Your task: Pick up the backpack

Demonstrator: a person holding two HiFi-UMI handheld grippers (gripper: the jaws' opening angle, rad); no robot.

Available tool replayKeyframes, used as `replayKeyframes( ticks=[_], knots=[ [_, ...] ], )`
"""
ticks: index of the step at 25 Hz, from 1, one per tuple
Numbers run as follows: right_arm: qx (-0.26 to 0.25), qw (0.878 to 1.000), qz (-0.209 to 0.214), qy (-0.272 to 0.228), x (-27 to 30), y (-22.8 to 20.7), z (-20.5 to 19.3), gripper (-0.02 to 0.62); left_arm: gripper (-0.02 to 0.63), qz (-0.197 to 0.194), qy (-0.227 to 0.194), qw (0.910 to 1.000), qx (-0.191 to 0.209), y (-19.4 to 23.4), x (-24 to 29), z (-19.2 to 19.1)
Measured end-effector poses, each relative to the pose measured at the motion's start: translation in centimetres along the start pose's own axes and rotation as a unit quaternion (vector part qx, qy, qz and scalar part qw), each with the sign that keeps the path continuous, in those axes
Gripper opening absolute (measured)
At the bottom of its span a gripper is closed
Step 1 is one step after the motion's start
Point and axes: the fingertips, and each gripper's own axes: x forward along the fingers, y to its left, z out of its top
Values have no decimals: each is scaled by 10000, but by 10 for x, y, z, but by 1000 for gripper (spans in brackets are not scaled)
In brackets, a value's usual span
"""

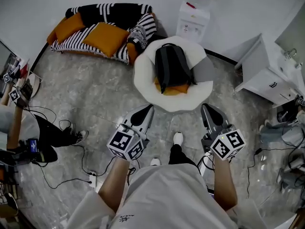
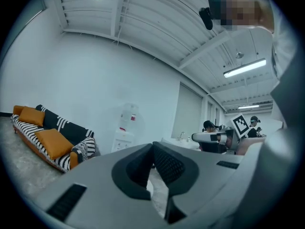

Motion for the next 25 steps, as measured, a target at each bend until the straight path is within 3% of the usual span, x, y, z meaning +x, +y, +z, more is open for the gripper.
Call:
replayKeyframes(
  ticks=[13,18,25],
  knots=[
    [105,9993,343,93,54,-121,37,2,-6,523,124,9985,-80,20,117,12],
    [287,9983,473,194,64,-171,34,2,-6,810,195,9965,-17,23,154,5],
    [319,9967,673,317,79,-207,33,2,-6,904,231,9956,-50,22,183,3]
  ],
)
